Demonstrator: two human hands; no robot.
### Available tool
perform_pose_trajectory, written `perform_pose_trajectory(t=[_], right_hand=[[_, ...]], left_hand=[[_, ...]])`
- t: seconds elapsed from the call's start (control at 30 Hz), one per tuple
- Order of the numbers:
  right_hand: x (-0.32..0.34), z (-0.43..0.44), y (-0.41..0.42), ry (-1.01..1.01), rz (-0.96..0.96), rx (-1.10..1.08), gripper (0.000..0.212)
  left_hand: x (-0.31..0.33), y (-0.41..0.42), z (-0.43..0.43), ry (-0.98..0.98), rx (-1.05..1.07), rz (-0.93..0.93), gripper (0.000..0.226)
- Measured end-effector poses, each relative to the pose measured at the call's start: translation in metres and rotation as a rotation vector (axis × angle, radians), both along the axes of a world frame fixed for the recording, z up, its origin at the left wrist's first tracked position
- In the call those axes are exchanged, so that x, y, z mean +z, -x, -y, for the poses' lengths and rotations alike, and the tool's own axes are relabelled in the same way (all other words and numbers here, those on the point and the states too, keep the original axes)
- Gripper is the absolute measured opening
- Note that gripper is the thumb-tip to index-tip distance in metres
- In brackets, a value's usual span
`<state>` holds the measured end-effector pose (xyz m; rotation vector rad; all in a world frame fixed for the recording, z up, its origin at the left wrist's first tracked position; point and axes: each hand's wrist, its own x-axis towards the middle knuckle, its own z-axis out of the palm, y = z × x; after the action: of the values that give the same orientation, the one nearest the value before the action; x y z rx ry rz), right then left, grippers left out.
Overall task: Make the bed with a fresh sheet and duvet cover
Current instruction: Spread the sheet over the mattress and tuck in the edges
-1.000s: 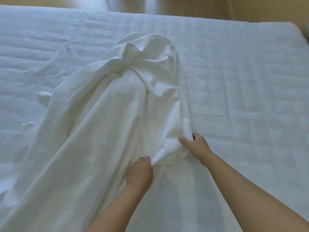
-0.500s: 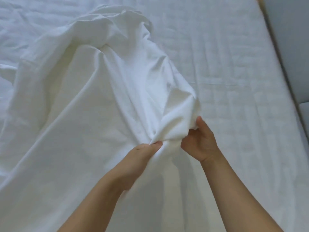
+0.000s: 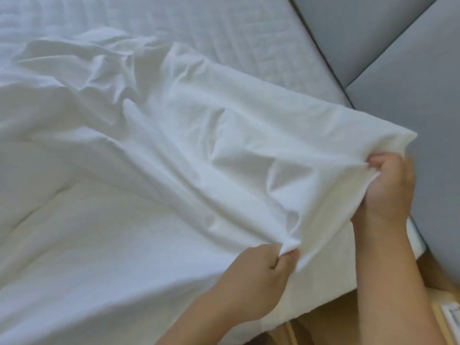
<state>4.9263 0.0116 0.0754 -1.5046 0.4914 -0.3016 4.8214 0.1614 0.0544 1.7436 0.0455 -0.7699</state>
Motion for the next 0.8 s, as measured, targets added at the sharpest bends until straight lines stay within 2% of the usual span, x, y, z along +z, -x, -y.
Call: perform_pose_trajectory(t=[0.07, 0.1, 0.13, 0.2, 0.27, 0.3, 0.33, 0.4, 0.43, 0.53, 0.63, 0.7, 0.8], right_hand=[[-0.023, 0.031, 0.015, 0.237, -0.024, 0.143, 0.019], [-0.041, 0.043, 0.023, 0.269, -0.114, 0.258, 0.021], [-0.064, 0.059, 0.029, 0.27, -0.224, 0.372, 0.023], [-0.108, 0.085, 0.037, 0.084, -0.457, 0.489, 0.017], [-0.156, 0.107, 0.045, -0.176, -0.656, 0.417, 0.011], [-0.177, 0.114, 0.05, -0.173, -0.736, 0.392, 0.007], [-0.194, 0.117, 0.055, -0.062, -0.79, 0.426, 0.006], [-0.217, 0.117, 0.057, 0.063, -0.796, 0.476, 0.027], [-0.214, 0.111, 0.054, 0.027, -0.783, 0.498, 0.032], [-0.196, 0.091, 0.054, -0.223, -0.934, 0.682, 0.033], [-0.195, 0.093, 0.074, -0.348, -1.144, 1.004, 0.058], [-0.202, 0.101, 0.093, -0.61, -1.133, 1.063, 0.056], [-0.195, 0.121, 0.103, -0.993, -0.948, 0.897, 0.054]], left_hand=[[-0.027, 0.007, 0.028, -0.087, -0.042, -0.054, 0.048], [-0.041, 0.011, 0.04, -0.139, -0.034, -0.09, 0.049], [-0.049, 0.016, 0.05, -0.19, 0.002, -0.133, 0.049], [-0.047, 0.024, 0.062, -0.175, 0.156, -0.18, 0.05], [-0.03, 0.025, 0.069, -0.08, 0.262, -0.241, 0.053], [-0.021, 0.025, 0.071, -0.042, 0.325, -0.286, 0.055], [-0.013, 0.026, 0.071, -0.014, 0.421, -0.327, 0.053], [-0.006, 0.025, 0.071, 0.0, 0.622, -0.353, 0.038], [-0.007, 0.024, 0.069, -0.013, 0.692, -0.347, 0.043], [-0.013, 0.024, 0.068, -0.061, 0.84, -0.361, 0.05], [-0.016, 0.021, 0.071, -0.05, 0.972, -0.387, 0.04], [-0.015, 0.018, 0.073, -0.004, 1.033, -0.421, 0.038], [-0.017, 0.013, 0.079, -0.046, 0.937, -0.368, 0.04]])
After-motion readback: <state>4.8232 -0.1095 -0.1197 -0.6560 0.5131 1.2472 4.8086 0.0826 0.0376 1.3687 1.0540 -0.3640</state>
